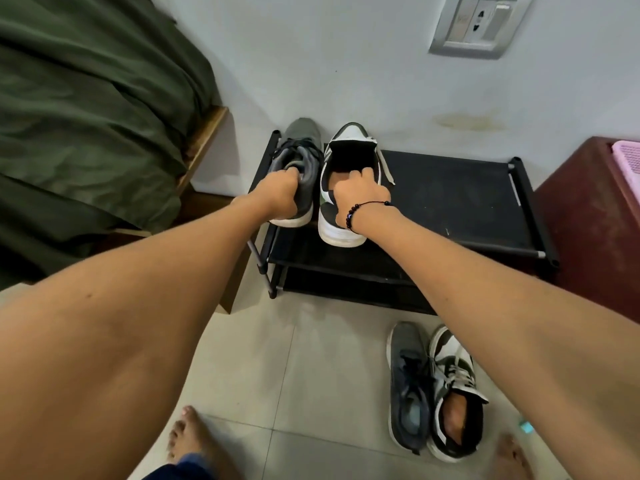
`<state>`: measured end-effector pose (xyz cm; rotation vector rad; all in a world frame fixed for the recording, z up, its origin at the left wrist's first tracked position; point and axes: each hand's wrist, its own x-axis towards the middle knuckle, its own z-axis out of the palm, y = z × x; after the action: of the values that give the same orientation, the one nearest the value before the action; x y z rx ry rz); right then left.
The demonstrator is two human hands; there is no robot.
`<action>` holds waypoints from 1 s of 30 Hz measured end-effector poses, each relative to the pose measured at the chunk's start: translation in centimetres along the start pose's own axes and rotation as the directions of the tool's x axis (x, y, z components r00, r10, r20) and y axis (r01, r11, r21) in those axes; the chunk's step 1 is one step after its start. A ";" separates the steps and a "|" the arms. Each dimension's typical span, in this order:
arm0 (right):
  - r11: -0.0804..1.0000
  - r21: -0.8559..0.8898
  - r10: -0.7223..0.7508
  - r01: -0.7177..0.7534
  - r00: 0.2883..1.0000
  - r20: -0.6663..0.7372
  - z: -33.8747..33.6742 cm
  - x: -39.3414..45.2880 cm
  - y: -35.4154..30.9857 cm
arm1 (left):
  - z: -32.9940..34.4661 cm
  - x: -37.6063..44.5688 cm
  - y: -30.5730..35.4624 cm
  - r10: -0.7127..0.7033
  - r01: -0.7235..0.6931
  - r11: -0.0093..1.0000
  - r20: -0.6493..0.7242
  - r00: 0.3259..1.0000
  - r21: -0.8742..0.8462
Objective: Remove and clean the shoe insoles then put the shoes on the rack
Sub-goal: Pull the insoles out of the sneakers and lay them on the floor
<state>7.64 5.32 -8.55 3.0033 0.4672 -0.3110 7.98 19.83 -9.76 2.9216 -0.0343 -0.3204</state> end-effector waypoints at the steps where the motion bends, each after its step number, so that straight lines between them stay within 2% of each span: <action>1: 1.000 0.019 0.003 -0.003 1.000 -0.010 0.0 -0.1 -0.1 | 0.0 0.1 0.0 0.011 -0.011 1.000 0.005 1.000 0.014; 10: 0.991 0.127 -0.032 0.044 0.995 -0.093 -3.6 -5.1 0.1 | -4.0 -4.2 1.1 0.067 -0.065 0.995 -0.029 0.997 0.074; 12: 0.984 0.169 -0.044 0.058 0.995 -0.087 -4.9 -7.9 -0.1 | -5.8 -7.0 2.0 0.052 -0.052 0.997 0.017 0.999 0.054; 16: 0.978 0.194 -0.069 0.077 0.996 -0.051 -6.8 -14.3 -0.3 | -8.8 -13.9 3.8 0.031 -0.016 0.997 0.204 0.978 -0.077; 19: 0.979 0.166 -0.114 0.114 0.993 -0.006 -7.2 -19.1 -0.4 | -9.2 -19.0 5.1 0.022 -0.012 0.999 0.247 0.969 -0.043; 23: 0.974 0.140 -0.187 0.176 0.980 0.068 -5.5 -24.2 -1.3 | -6.5 -24.5 6.6 0.012 0.007 0.999 0.356 0.935 -0.052; 25: 0.975 0.119 -0.202 0.185 0.968 0.148 -3.6 -25.6 -2.1 | -3.7 -26.1 6.8 0.027 -0.007 0.999 0.434 0.900 -0.048; 30: 0.981 0.143 -0.170 0.128 0.924 0.342 4.1 -26.2 -3.4 | 5.8 -26.8 5.5 0.025 -0.032 0.999 0.593 0.805 0.002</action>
<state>-18.65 0.40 -7.18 2.9274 0.6603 -0.9018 -19.44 14.51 -8.52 2.6973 -0.1727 -1.2197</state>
